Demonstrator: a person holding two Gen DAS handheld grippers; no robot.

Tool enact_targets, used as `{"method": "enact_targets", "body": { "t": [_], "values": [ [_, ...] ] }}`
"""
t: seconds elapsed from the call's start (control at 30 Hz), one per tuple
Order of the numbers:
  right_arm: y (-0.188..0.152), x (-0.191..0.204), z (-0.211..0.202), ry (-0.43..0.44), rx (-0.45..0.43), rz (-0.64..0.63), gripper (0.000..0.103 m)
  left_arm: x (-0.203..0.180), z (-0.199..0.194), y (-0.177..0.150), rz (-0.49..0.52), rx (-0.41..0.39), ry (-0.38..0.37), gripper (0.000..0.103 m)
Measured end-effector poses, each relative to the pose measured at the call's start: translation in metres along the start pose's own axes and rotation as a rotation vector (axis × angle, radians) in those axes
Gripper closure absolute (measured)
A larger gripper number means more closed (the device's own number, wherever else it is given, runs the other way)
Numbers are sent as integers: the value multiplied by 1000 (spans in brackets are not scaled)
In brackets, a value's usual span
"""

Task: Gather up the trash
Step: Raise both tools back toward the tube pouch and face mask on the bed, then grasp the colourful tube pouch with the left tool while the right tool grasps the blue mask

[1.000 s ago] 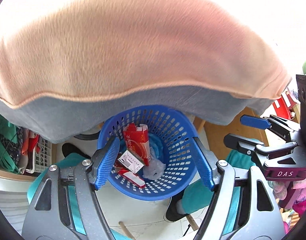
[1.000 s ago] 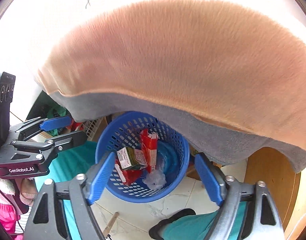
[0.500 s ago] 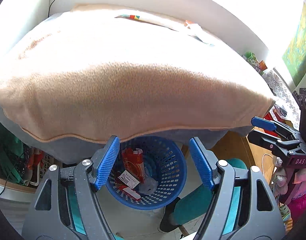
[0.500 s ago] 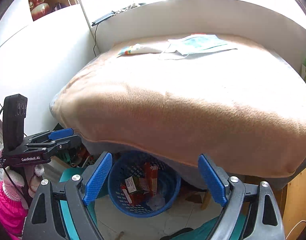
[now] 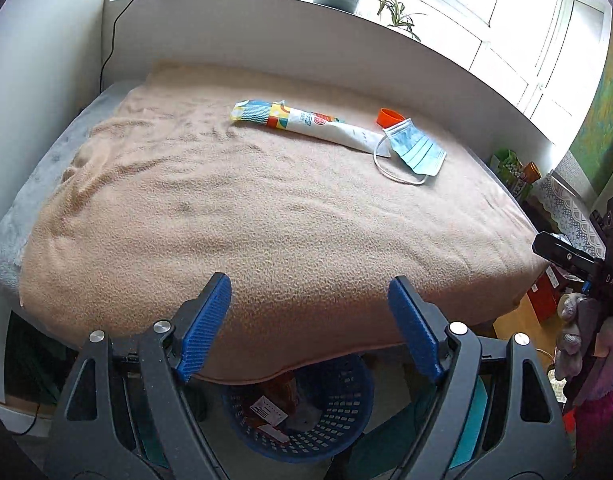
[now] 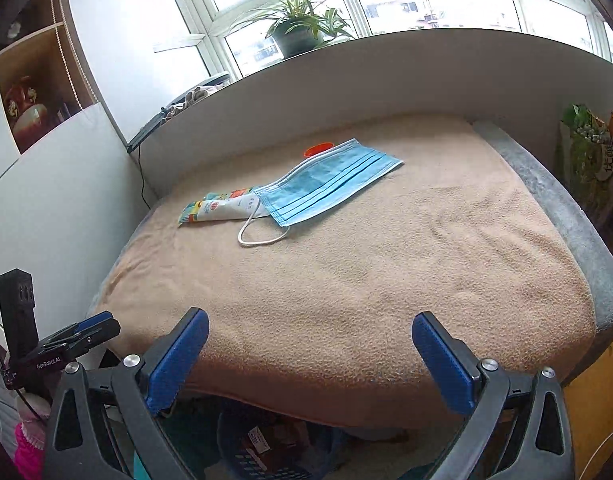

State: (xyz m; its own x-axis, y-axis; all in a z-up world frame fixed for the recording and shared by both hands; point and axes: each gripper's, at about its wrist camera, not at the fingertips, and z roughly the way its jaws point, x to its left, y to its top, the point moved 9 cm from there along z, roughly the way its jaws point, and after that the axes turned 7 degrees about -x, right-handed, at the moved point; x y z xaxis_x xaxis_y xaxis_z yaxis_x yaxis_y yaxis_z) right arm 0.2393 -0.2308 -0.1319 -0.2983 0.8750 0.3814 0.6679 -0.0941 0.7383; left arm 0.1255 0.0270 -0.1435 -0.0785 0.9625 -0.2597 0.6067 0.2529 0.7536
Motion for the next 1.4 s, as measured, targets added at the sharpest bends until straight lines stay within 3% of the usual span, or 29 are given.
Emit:
{"method": "enact_targets", "body": {
  "t": [0.07,0.17,0.3,0.4,0.7,0.87,1.07,1.27,1.4],
  "values": [
    [8,-7,12,20,15,62,1,1,7,10,-8,1,-6,19],
    [18,-17,33,34,47,148,10,5,26,26,-46,24,-21,16],
    [30,-24,64,68,83,267,12,22,54,48,-169,55,-51,16],
    [34,-25,85,90,109,342,22,36,76,70,-258,48,-46,16],
    [55,-21,122,35,91,321,22,65,141,101,-426,88,-38,16],
    [67,-24,137,-18,55,326,24,66,159,118,-438,66,2,13],
    [77,-28,153,-104,39,302,34,64,181,129,-420,49,129,8],
    [82,-34,158,-141,58,295,59,53,195,131,-324,48,191,10],
    [81,-36,157,-130,59,289,79,54,191,130,-329,32,178,30]
  ]
}}
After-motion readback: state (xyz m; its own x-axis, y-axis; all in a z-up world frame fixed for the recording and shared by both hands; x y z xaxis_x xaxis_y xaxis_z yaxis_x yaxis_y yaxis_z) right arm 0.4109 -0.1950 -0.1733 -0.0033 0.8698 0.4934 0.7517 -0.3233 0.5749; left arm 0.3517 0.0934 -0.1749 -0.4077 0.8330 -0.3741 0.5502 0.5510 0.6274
